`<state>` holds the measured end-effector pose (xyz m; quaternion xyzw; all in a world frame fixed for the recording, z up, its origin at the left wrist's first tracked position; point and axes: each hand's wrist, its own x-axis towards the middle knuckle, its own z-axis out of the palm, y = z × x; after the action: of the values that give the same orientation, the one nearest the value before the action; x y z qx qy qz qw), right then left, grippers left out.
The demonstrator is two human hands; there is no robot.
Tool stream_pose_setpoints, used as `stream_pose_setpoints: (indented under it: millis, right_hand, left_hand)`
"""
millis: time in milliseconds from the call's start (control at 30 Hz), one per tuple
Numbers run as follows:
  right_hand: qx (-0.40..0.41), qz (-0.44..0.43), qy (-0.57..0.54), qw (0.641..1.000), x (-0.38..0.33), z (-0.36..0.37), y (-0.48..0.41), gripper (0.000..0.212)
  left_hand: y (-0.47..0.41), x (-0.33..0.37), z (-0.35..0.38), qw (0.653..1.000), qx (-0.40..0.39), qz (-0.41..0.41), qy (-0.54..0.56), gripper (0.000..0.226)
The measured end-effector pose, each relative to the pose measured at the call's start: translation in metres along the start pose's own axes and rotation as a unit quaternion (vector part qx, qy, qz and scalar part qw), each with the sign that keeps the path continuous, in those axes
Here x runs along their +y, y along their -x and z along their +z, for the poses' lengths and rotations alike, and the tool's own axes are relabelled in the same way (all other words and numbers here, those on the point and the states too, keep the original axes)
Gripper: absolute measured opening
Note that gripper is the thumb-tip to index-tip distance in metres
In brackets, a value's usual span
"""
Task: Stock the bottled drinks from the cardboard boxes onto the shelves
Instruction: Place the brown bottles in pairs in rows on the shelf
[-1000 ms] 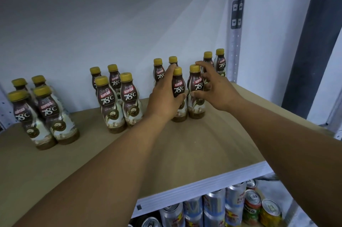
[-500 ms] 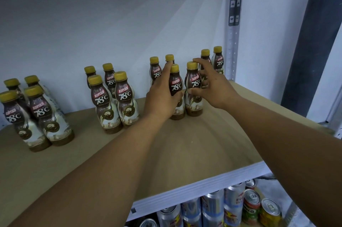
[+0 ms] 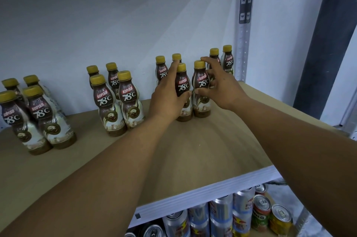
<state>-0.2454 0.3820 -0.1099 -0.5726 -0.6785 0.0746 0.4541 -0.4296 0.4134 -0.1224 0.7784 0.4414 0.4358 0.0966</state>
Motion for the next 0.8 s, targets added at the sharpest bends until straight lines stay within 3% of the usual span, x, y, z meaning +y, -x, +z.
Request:
stream_pose_setpoints:
  millis: [800]
  right_hand:
    - [0.013, -0.007, -0.056, 0.998, 0.0078, 0.0047, 0.0030, 0.095]
  left_hand:
    - [0.0022, -0.0028, 0.0062, 1.000, 0.009, 0.021, 0.017, 0.096]
